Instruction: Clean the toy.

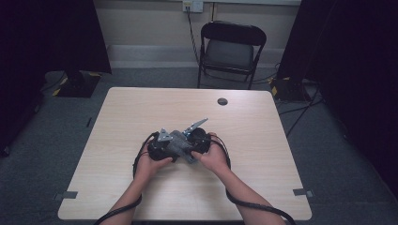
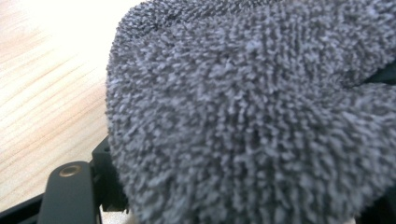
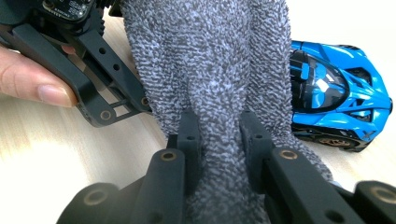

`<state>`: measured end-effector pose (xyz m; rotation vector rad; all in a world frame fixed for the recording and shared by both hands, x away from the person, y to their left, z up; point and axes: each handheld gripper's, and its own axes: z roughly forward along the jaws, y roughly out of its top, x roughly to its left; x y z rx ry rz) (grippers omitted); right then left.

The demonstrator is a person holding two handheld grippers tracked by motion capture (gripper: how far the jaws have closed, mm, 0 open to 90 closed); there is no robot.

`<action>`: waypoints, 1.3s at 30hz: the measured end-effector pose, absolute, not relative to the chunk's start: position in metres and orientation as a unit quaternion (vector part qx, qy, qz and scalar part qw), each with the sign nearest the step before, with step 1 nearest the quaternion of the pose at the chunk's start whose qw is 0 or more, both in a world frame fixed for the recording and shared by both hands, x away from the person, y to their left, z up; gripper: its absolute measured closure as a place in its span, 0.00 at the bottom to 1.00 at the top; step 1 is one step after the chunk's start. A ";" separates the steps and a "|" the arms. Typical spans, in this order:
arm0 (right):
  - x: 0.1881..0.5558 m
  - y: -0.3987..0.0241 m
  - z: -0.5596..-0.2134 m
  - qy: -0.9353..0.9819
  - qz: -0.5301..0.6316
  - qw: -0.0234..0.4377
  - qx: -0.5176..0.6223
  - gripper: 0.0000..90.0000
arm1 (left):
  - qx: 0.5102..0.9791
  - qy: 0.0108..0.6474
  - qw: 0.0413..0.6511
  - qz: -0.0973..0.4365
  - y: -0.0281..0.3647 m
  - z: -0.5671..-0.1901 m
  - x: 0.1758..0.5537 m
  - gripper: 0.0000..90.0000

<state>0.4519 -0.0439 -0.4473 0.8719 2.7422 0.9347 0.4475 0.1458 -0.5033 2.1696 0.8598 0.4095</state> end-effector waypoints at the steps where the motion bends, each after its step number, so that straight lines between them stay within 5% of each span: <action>1: 0.452 -0.044 -0.447 0.905 0.308 0.057 0.288 0.83 | 0.848 0.336 0.377 0.160 0.146 -0.503 0.447 0.27; 39: 0.490 -0.072 -0.447 0.888 0.290 0.073 0.350 0.83 | 0.846 0.341 0.381 0.150 0.145 -0.504 0.447 0.27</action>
